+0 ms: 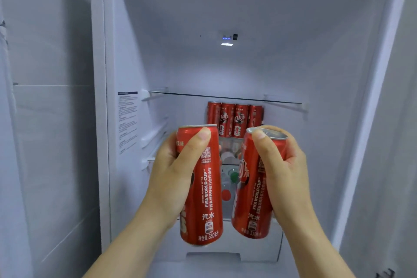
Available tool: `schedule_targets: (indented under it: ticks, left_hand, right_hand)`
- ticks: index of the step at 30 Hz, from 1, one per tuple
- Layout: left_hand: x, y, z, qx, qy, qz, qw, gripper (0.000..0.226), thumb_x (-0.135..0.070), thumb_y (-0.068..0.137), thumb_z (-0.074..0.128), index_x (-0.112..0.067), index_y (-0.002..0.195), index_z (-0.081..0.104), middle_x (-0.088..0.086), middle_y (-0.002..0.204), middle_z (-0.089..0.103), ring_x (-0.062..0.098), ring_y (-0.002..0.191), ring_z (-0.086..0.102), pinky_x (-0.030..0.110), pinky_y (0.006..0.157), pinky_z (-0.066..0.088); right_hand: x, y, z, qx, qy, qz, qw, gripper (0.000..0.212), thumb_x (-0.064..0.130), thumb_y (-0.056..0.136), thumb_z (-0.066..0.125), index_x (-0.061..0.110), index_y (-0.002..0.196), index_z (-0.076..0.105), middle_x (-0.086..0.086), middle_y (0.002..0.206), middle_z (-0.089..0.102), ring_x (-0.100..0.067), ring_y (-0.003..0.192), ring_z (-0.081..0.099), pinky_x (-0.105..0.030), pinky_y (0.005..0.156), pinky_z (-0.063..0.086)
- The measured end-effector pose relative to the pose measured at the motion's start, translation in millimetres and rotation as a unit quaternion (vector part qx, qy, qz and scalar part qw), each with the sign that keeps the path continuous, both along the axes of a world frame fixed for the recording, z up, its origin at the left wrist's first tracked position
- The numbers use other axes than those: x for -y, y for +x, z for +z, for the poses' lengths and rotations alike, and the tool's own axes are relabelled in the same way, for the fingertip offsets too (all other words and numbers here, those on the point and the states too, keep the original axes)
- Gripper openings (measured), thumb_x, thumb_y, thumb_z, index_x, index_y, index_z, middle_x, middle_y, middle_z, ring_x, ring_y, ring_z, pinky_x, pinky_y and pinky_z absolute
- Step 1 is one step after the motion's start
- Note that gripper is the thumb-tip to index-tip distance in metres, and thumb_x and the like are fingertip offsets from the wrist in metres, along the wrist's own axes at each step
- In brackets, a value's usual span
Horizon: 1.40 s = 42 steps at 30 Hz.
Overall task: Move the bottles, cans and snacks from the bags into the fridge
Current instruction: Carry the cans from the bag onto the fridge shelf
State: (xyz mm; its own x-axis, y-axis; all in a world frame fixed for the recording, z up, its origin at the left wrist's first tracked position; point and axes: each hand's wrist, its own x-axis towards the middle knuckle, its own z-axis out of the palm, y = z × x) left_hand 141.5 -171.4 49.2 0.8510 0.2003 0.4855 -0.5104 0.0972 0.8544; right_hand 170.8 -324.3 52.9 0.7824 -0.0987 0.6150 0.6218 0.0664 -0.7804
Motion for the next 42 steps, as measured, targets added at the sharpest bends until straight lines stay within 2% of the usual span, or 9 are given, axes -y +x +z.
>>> schedule_targets:
  ticks: [4,8,14,21,26,31,35,38,42]
  left_hand:
    - [-15,44,8,0.012,0.001,-0.011,1.000,0.040,-0.059,0.065,0.067,-0.033,0.095,0.063,0.004,0.093,0.074,0.026,0.082,0.073,0.042,0.069,0.060]
    - [-23,81,9,0.023,0.012,-0.019,0.999,0.035,-0.058,0.064,0.064,-0.035,0.090,0.063,-0.001,0.086,0.074,0.018,0.076,0.073,0.027,0.060,0.057]
    - [-27,123,6,0.035,0.011,-0.020,0.999,0.039,-0.055,0.073,0.070,-0.030,0.100,0.061,-0.005,0.088,0.074,0.013,0.080,0.072,0.023,0.062,0.055]
    - [-25,159,5,0.041,0.012,0.012,0.999,0.044,-0.054,0.065,0.062,-0.034,0.103,0.057,-0.017,0.089,0.070,0.002,0.083,0.069,0.015,0.059,0.054]
    - [-18,183,7,0.064,0.032,0.038,0.997,0.041,-0.049,0.070,0.064,-0.030,0.106,0.058,-0.018,0.090,0.069,-0.001,0.083,0.067,0.008,0.062,0.050]
    - [-9,200,-2,0.072,0.036,0.046,0.996,0.040,-0.047,0.071,0.066,-0.034,0.107,0.057,-0.020,0.095,0.069,-0.002,0.089,0.066,0.009,0.067,0.051]
    - [-5,209,-3,0.073,0.040,0.050,0.995,0.038,-0.046,0.072,0.065,-0.034,0.106,0.057,-0.015,0.094,0.069,-0.001,0.087,0.066,0.009,0.065,0.051]
    - [-3,214,-4,0.073,0.054,0.052,0.995,0.038,-0.048,0.072,0.065,-0.036,0.107,0.056,-0.015,0.095,0.069,0.000,0.088,0.066,0.010,0.066,0.052]
    - [-1,217,-7,0.079,0.064,0.067,0.993,0.034,-0.048,0.071,0.063,-0.040,0.103,0.053,-0.018,0.092,0.067,-0.003,0.086,0.065,0.009,0.066,0.051]
  right_hand:
    - [-15,37,6,0.001,-0.001,-0.028,1.000,0.045,0.059,0.064,0.068,0.031,0.100,0.065,0.001,0.090,0.073,-0.021,0.078,0.072,-0.035,0.065,0.060]
    - [-26,67,5,-0.005,0.001,-0.053,0.999,0.046,0.062,0.062,0.067,0.034,0.098,0.065,0.001,0.091,0.073,-0.021,0.079,0.072,-0.036,0.068,0.060]
    - [-36,106,0,-0.012,-0.003,-0.083,0.997,0.043,0.062,0.064,0.067,0.034,0.098,0.065,0.002,0.093,0.073,-0.019,0.082,0.072,-0.048,0.077,0.059]
    - [-34,139,2,-0.014,-0.018,-0.084,0.996,0.031,0.057,0.072,0.071,0.037,0.095,0.064,0.009,0.091,0.072,-0.012,0.081,0.071,-0.036,0.072,0.060]
    - [-28,154,6,-0.009,-0.016,-0.082,0.996,0.033,0.056,0.068,0.063,0.038,0.095,0.062,0.013,0.089,0.071,-0.008,0.080,0.070,-0.024,0.065,0.056]
    - [-20,166,2,-0.010,-0.023,-0.097,0.995,0.034,0.060,0.071,0.071,0.036,0.094,0.063,0.010,0.090,0.071,-0.010,0.078,0.070,-0.024,0.064,0.058]
    - [-13,173,0,-0.017,-0.022,-0.107,0.994,0.038,0.061,0.065,0.062,0.038,0.094,0.062,0.013,0.088,0.071,-0.008,0.077,0.070,-0.026,0.064,0.056]
    - [-11,178,1,-0.017,-0.020,-0.112,0.993,0.039,0.062,0.064,0.060,0.038,0.095,0.062,0.017,0.087,0.070,-0.004,0.078,0.069,-0.023,0.063,0.053]
    - [-12,185,1,-0.015,-0.019,-0.114,0.993,0.044,0.061,0.065,0.059,0.035,0.100,0.061,0.015,0.089,0.070,-0.001,0.079,0.068,-0.018,0.062,0.051]
